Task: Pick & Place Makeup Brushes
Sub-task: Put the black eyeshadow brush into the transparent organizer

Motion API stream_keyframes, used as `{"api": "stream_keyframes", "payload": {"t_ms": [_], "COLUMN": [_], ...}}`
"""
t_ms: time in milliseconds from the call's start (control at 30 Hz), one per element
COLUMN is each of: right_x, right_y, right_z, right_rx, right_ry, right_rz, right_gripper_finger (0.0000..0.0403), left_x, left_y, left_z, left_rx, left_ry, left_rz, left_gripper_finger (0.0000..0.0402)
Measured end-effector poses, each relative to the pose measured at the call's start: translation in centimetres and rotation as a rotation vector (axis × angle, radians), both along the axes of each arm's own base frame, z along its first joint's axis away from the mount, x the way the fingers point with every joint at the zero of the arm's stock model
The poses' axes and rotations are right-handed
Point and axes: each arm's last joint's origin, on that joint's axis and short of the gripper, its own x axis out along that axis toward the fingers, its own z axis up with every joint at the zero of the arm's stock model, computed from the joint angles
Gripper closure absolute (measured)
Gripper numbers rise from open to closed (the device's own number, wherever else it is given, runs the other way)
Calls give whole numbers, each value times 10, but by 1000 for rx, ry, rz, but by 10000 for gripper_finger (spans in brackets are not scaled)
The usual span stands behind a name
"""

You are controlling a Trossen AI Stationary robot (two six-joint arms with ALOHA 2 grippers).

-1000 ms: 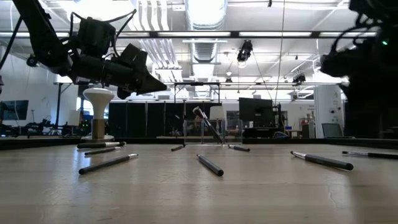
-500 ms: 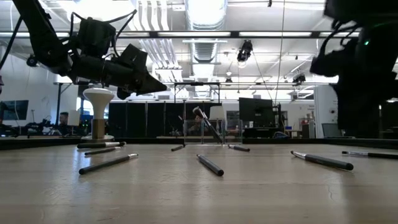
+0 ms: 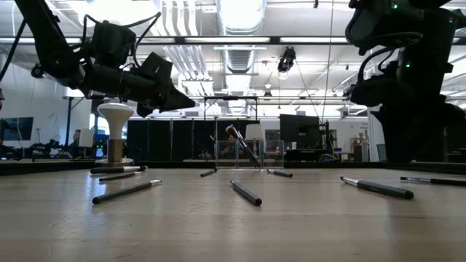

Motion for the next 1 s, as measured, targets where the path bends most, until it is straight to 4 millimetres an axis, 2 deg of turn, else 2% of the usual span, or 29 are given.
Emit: {"api": "stream_keyframes", "payload": {"t_ms": [533,767,1000], "right_x": [8,9,9], "right_y": [3,3,3], "right_z": [-23,-22,-18], "right_rx": [24,19,21], "right_ry": [103,85,49], "right_rz": [46,70,85], "right_gripper_finger": [348,389,394], "left_x": [0,0,0], "left_y": [0,0,0], "left_z": [0,-1,0], "left_rx": [-1,-1,-1], "left_ry": [5,6,5], "left_rz": [0,0,0], "left_gripper_finger": [402,401,402]}}
